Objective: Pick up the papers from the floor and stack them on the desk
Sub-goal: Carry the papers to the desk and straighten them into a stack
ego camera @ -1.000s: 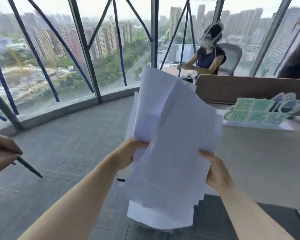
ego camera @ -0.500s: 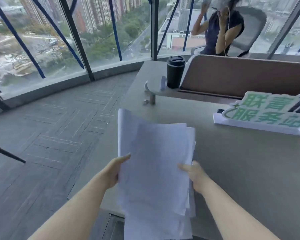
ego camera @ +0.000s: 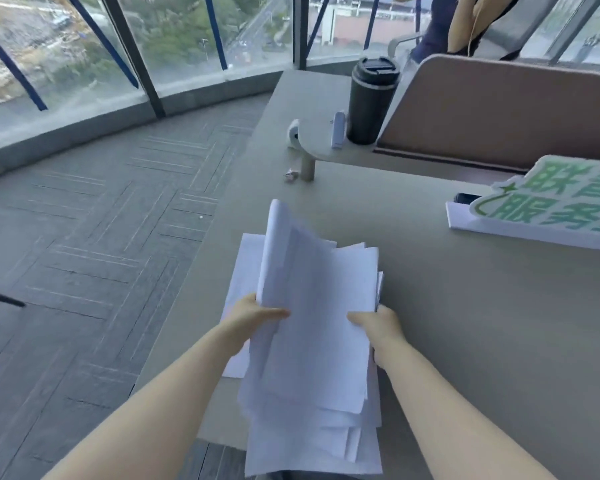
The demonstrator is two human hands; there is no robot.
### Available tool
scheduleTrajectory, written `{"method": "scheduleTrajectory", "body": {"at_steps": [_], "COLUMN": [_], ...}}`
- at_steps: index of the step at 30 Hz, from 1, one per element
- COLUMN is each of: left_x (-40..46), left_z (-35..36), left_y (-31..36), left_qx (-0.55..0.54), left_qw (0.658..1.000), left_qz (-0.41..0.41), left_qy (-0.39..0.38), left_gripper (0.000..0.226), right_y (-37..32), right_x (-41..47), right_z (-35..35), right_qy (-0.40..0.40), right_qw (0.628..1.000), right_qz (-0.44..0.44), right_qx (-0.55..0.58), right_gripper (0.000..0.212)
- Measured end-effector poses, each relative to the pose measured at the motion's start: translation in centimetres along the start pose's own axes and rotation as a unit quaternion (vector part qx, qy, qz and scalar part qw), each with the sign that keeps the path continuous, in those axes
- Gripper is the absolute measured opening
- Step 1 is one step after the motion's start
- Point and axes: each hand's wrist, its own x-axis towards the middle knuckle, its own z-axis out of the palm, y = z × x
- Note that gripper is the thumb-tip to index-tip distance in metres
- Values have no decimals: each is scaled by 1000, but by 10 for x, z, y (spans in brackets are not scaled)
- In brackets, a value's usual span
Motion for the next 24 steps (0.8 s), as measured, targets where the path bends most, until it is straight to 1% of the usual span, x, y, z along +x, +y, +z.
{"method": "scheduleTrajectory", "body": {"at_steps": [3, 5, 7, 8, 9, 10, 12, 14, 15, 16, 18, 19, 21, 23, 24], "left_x": [-5, -14, -24, -27, -29, -28, -19, -7, 1, 8, 19, 24, 27, 23, 21], "left_z": [3, 9, 12, 12, 11, 8, 2, 1, 1, 0, 1, 3, 7, 15, 18], "left_y": [36, 68, 102, 115, 125, 131, 130, 120, 112, 102, 81, 70, 51, 41, 40], "left_qx": [-5, -23, -53, -70, -86, -96, -109, -117, -121, -124, -121, -112, -90, -69, -63], "left_qw": [998, 990, 974, 964, 957, 954, 960, 977, 983, 987, 990, 991, 995, 997, 997], "left_qz": [48, 88, 116, 121, 122, 122, 124, 111, 102, 91, 74, 67, 47, 32, 35], "left_qy": [-47, -104, -188, -224, -248, -255, -225, -140, -89, -43, 15, 25, 26, 22, 27], "left_gripper": [30, 28, 27, 28, 29, 29, 26, 25, 26, 27, 34, 41, 50, 48, 45], "right_y": [-8, -14, -24, -31, -38, -46, -62, -72, -74, -74, -72, -69, -63, -60, -61], "right_x": [-2, -2, -2, -2, -3, -4, -9, -11, -9, -6, 2, 5, 9, 7, 5], "right_z": [1, -13, -30, -38, -43, -46, -47, -44, -42, -40, -36, -35, -30, -23, -20], "right_qy": [-16, -33, -78, -104, -136, -169, -223, -227, -215, -186, -100, -77, -77, -81, -68], "right_qw": [998, 988, 966, 952, 939, 930, 929, 940, 946, 956, 979, 986, 993, 992, 989], "right_qz": [-13, -27, -53, -67, -76, -80, -73, -80, -89, -100, -107, -101, -86, -87, -102], "right_qx": [66, 146, 239, 281, 308, 316, 285, 240, 225, 205, 142, 105, 28, -51, -79], "right_gripper": [30, 35, 40, 36, 32, 33, 46, 45, 39, 31, 16, 15, 18, 24, 24]}}
